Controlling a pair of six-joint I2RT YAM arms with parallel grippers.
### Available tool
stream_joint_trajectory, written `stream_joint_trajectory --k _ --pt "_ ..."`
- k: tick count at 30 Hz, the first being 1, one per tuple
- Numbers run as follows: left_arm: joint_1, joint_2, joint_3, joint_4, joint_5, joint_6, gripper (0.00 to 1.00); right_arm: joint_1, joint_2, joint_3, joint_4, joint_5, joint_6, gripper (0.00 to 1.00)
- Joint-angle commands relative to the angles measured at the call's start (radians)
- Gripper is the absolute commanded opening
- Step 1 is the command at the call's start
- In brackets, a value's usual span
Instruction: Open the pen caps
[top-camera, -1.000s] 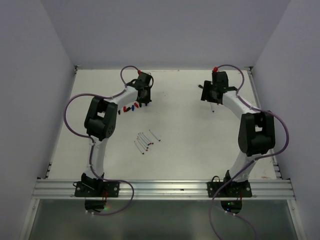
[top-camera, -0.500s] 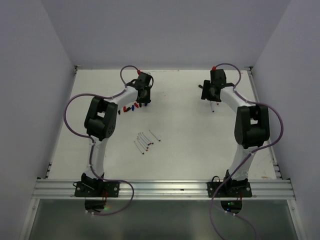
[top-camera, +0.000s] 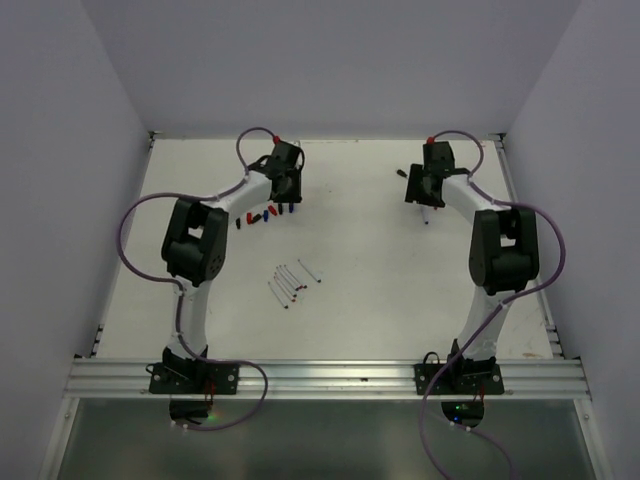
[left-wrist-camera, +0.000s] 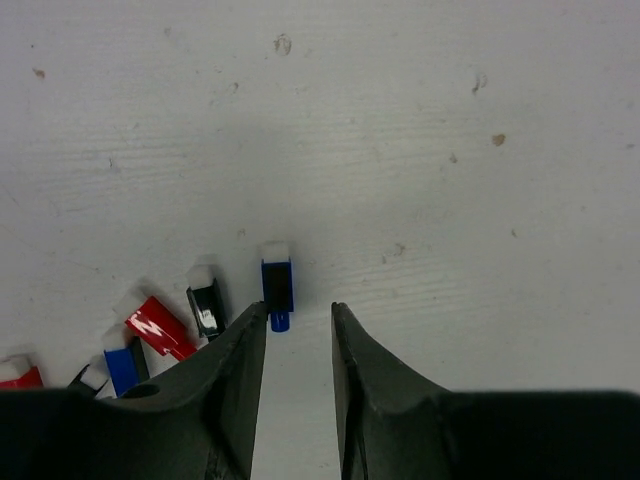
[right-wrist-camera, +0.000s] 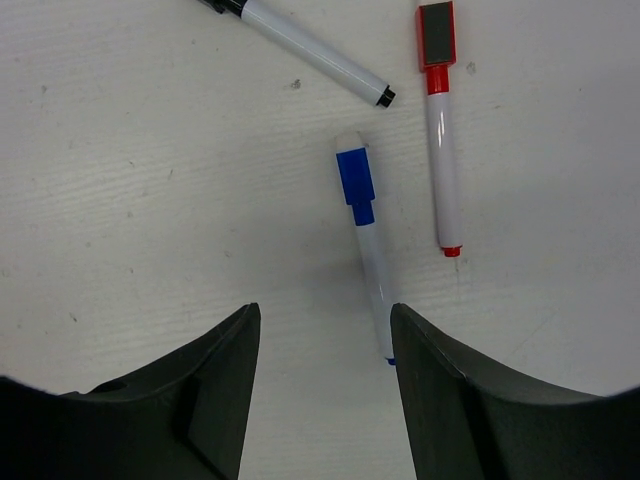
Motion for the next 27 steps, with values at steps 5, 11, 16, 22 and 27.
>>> stream_joint_trajectory --k 5,11,16,22,27 --pt "-0.007 -0.202 0.003 0.066 0.154 -0.008 0.36 -0.008 0.061 0.018 -0.013 0.039 -0.014 0.57" --pt "-0.005 -0.316 -0.049 0.132 0.251 -0.034 0.38 -0.013 0.069 0.007 -0.017 0.052 -0.011 0.56" --pt "-0.007 -0.377 -0.084 0.155 0.290 -0.044 0.39 -0.014 0.080 0.004 -0.029 0.027 -0.014 0.54" --pt "-0.007 -0.422 -0.161 0.197 0.323 -0.051 0.40 -0.014 0.094 0.012 -0.057 0.038 -0.017 0.35" --pt "-0.007 -0.472 -0.216 0.228 0.367 -0.057 0.43 -0.014 0.095 0.000 -0.052 0.042 -0.031 0.05"
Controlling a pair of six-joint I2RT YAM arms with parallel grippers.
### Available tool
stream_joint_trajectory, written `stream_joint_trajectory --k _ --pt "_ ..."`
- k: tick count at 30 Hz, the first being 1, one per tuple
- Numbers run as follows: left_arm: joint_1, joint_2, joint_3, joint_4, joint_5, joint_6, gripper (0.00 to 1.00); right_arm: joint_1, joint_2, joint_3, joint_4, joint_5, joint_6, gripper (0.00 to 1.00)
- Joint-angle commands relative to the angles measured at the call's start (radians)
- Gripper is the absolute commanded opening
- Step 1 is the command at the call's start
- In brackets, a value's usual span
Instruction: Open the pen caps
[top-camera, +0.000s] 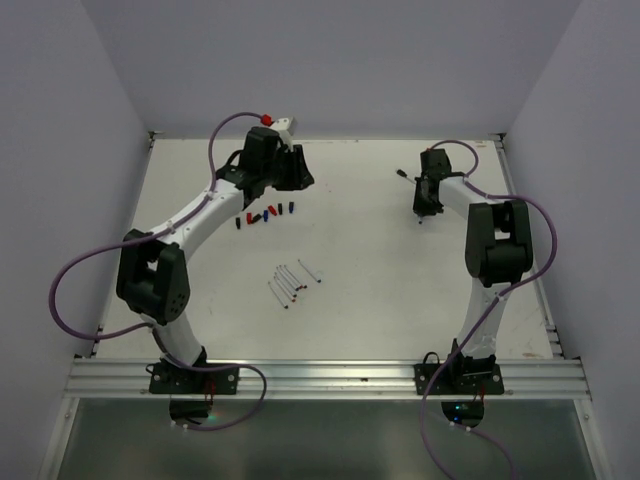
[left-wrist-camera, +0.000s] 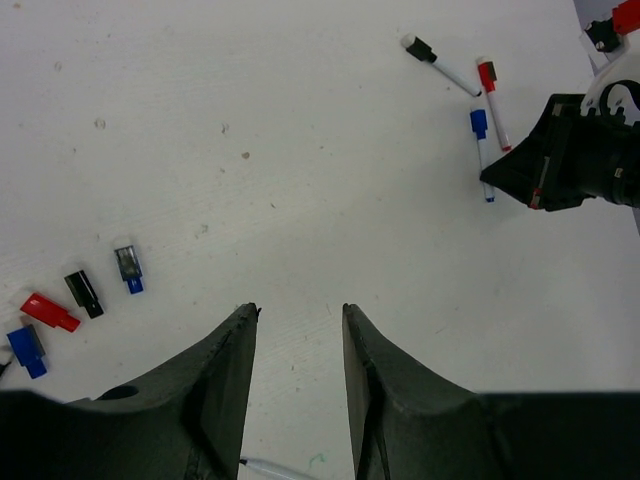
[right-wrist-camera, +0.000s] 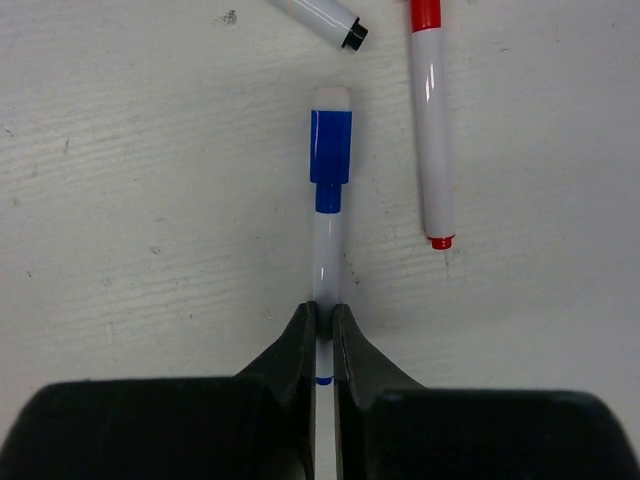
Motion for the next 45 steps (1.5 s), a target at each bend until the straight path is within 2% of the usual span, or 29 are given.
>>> stream_joint_trajectory --k 1,6,12,16,18,23,33,45 --pt "-0.003 -0.079 -0.030 0.084 0.072 -0.021 0.43 -0.001 -0.003 -0.008 -0.004 0.010 -0.035 0.00" --pt "-0.003 -0.102 -0.105 0.156 0.152 -0.056 0.42 0.066 -0.158 -0.109 0.100 -0.021 -0.076 0.00" --pt "-0.003 -0.078 -0.174 0.306 0.334 -0.127 0.42 0.190 -0.362 -0.172 0.110 -0.204 -0.063 0.00" --pt "-0.003 -0.061 -0.235 0.488 0.445 -0.216 0.43 0.287 -0.456 -0.218 0.139 -0.301 -0.044 0.00" --pt "-0.001 -0.050 -0.254 0.524 0.471 -0.256 0.45 0.330 -0.482 -0.237 0.148 -0.346 -0.029 0.00" --pt "-0.001 -0.068 -0.293 0.573 0.473 -0.274 0.49 0.391 -0.545 -0.260 0.176 -0.400 -0.001 0.00" --pt "-0.001 -0.055 -0.301 0.608 0.482 -0.280 0.54 0.416 -0.548 -0.246 0.194 -0.440 0.014 0.00" --pt "-0.003 -0.047 -0.251 0.472 0.378 -0.190 0.54 0.431 -0.569 -0.231 0.189 -0.441 0.011 0.00"
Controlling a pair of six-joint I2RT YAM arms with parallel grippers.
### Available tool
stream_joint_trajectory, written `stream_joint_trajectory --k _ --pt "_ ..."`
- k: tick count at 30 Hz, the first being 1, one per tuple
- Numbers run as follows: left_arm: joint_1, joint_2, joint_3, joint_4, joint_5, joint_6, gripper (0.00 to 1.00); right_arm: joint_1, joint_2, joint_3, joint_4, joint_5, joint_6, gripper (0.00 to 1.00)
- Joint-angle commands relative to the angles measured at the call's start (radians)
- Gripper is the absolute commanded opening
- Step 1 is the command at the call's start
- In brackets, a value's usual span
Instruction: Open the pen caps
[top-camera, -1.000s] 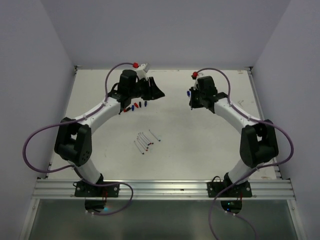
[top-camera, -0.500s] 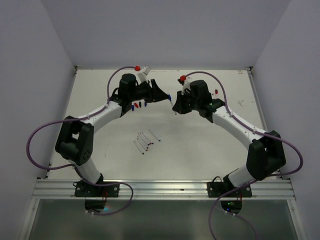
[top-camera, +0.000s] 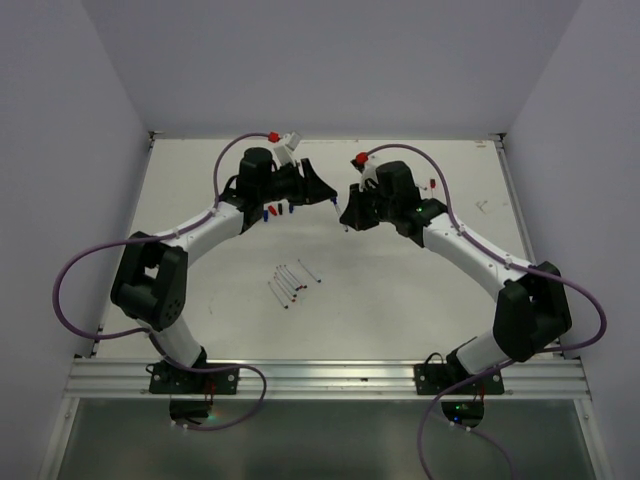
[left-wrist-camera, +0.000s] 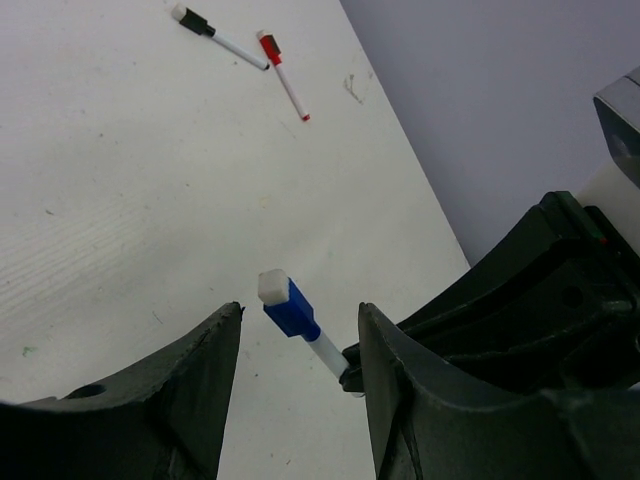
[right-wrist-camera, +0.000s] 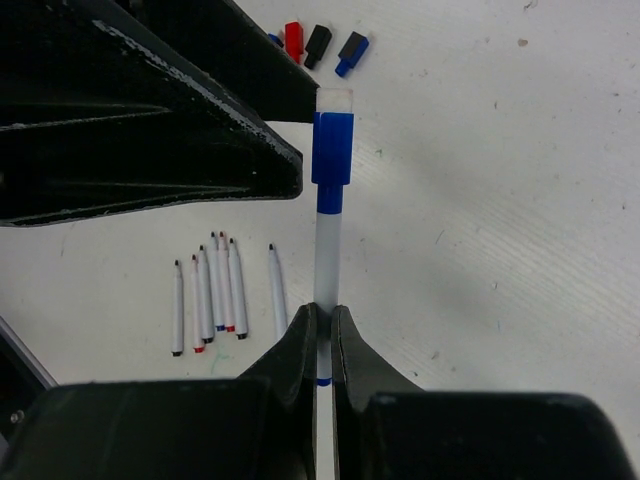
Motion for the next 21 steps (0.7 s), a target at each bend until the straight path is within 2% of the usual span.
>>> stream_joint_trajectory --k 1,6,15,21 --pt "-0.003 0.003 0.048 -0.046 -0.044 0.049 0.54 0.006 -0.054 0.026 0.026 -0.012 0.000 0.00" --pt "-0.003 0.002 0.049 -0.040 -0.035 0.048 0.54 0.007 -0.052 0.032 0.037 -0.026 0.006 0.00" --pt "-0.004 0.032 0.008 0.137 0.094 -0.116 0.53 0.035 -0.029 0.029 0.081 -0.020 0.013 0.00" --pt "-0.004 0.035 -0.007 0.152 0.103 -0.141 0.50 0.047 -0.017 0.032 0.083 -0.003 0.010 0.00"
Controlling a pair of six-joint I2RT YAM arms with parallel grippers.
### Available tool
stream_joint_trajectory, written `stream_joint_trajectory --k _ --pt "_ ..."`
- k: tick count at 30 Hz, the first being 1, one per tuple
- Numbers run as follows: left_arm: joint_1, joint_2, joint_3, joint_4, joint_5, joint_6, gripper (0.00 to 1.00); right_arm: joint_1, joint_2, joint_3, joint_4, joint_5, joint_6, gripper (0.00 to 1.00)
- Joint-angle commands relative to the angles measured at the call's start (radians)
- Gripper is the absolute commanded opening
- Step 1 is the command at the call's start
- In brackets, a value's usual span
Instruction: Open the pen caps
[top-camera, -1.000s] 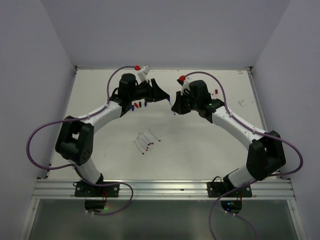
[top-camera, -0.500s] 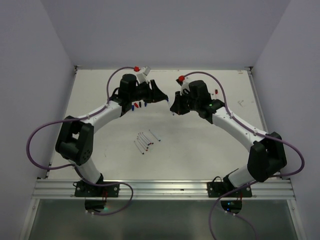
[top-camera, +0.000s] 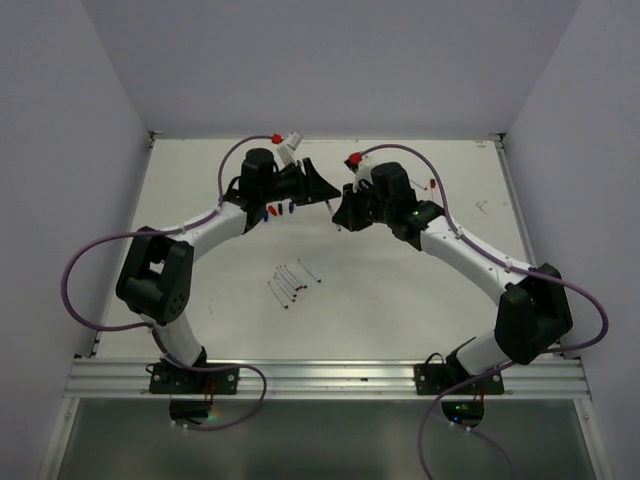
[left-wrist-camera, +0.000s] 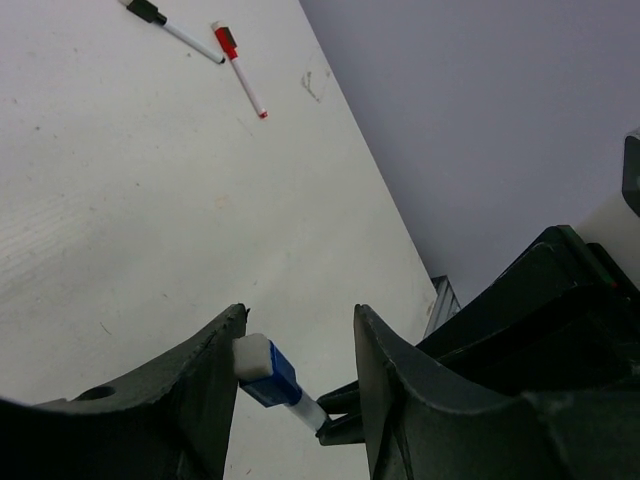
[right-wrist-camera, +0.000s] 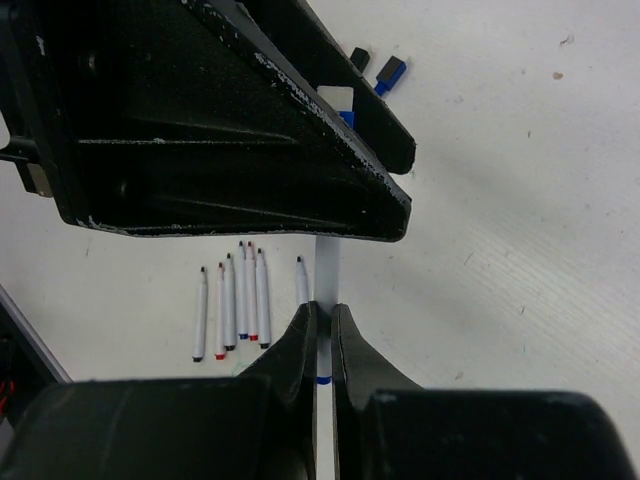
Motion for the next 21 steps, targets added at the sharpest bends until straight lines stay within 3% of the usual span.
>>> stream_joint_trajectory --k 1,9,21 --pt "-0.004 -0.008 -0.008 0.073 0.040 -0.036 0.49 0.006 -0.003 0.027 0.037 0.011 0.005 0.00" --pt "-0.004 -0.011 -0.008 0.075 0.043 -0.044 0.43 0.007 -0.020 0.009 0.042 0.086 -0.003 0.00" --pt "-0.004 0.003 -0.002 0.078 0.031 -0.056 0.45 0.014 -0.042 0.002 0.031 0.129 -0.010 0.00"
